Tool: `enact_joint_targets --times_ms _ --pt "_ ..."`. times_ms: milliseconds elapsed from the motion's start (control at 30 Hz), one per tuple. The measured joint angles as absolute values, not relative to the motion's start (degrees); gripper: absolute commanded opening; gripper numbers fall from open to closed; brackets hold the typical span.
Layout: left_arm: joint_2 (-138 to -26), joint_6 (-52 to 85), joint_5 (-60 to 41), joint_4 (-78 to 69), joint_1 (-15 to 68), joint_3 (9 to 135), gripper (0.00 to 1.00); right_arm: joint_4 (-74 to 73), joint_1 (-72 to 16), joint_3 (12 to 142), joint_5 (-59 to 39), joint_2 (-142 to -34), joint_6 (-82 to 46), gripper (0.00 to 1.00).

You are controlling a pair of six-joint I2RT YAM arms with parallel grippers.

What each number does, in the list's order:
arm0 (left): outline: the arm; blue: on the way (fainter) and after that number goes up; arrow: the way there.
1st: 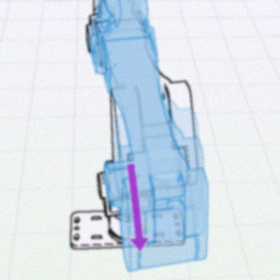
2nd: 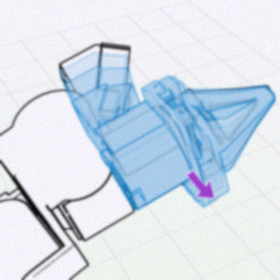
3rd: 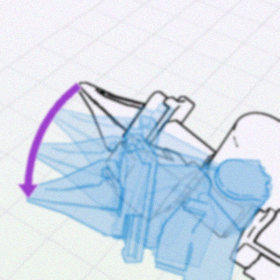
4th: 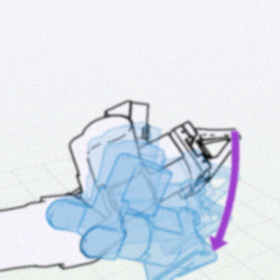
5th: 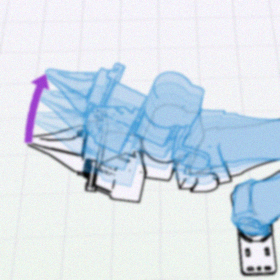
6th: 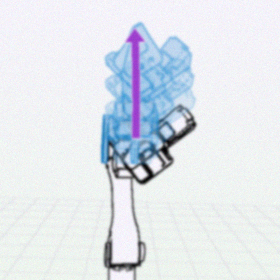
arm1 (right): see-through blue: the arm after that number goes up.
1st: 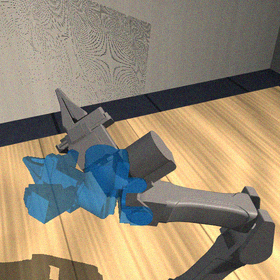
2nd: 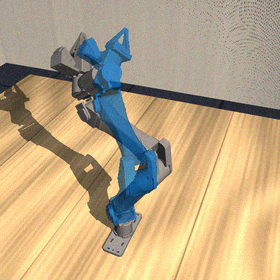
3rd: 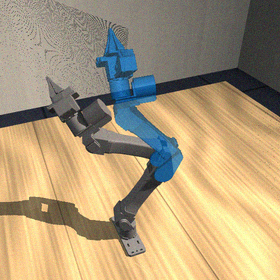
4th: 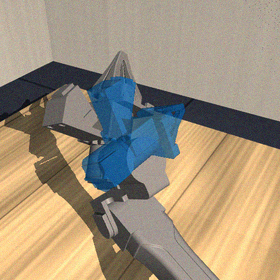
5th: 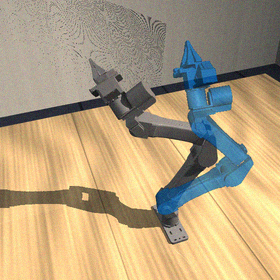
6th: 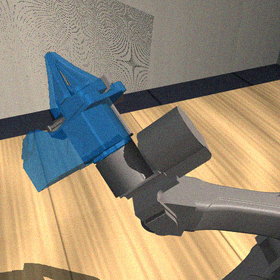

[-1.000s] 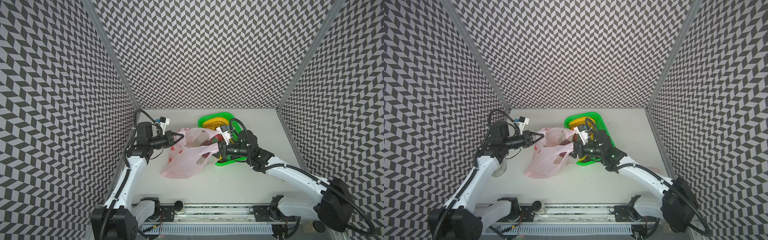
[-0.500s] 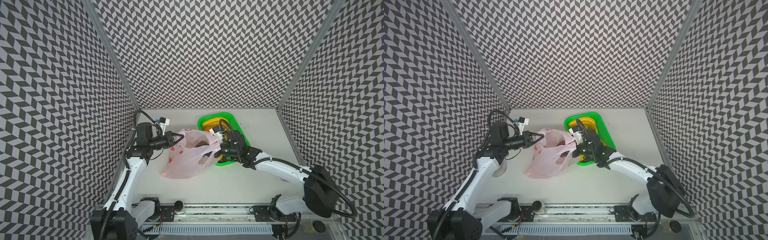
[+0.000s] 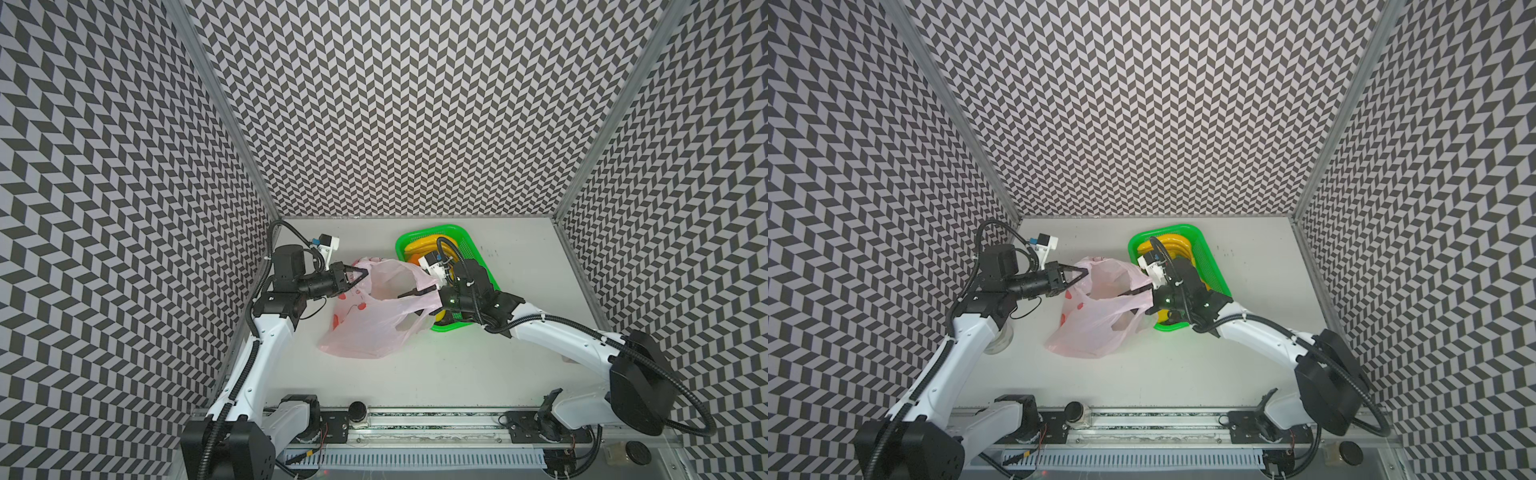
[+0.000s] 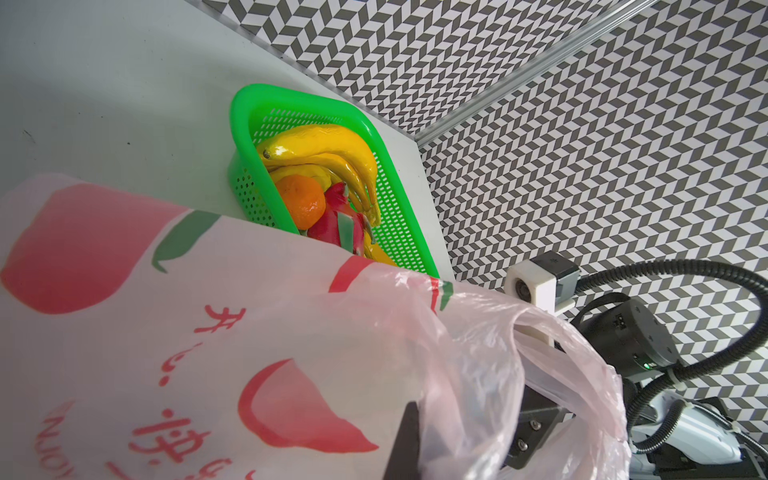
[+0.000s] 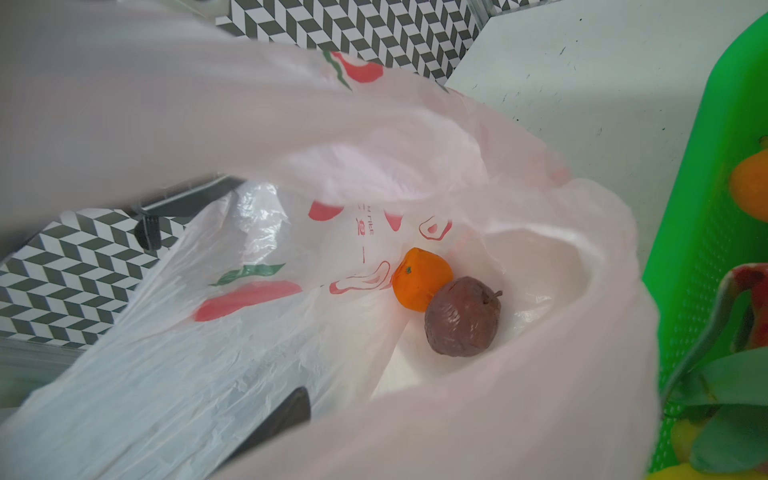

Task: Place the fake fruits into the plastic bag and tie a complex knot
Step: 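Lower the passion fruit into the pink bag and open the right gripper, then withdraw the right gripper from the bag back over the basket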

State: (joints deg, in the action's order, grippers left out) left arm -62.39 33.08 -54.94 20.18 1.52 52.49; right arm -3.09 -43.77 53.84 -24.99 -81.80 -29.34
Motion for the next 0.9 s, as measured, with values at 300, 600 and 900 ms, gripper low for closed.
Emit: enact_joint_targets --times_ms 300,600,900 --pt "-62.39 33.08 -54.94 20.21 1.52 52.49 0.00 -1.87 -43.77 53.84 -24.01 -81.69 -28.49 0.79" --pt "-62.39 33.10 -54.85 20.18 1.52 52.49 0.00 -0.14 -43.68 53.84 -23.57 -78.96 -27.27 0.83" --pt "-62.78 33.63 -54.74 19.77 1.52 52.49 0.00 1.96 -42.65 51.07 -22.22 -72.64 -26.06 0.92"
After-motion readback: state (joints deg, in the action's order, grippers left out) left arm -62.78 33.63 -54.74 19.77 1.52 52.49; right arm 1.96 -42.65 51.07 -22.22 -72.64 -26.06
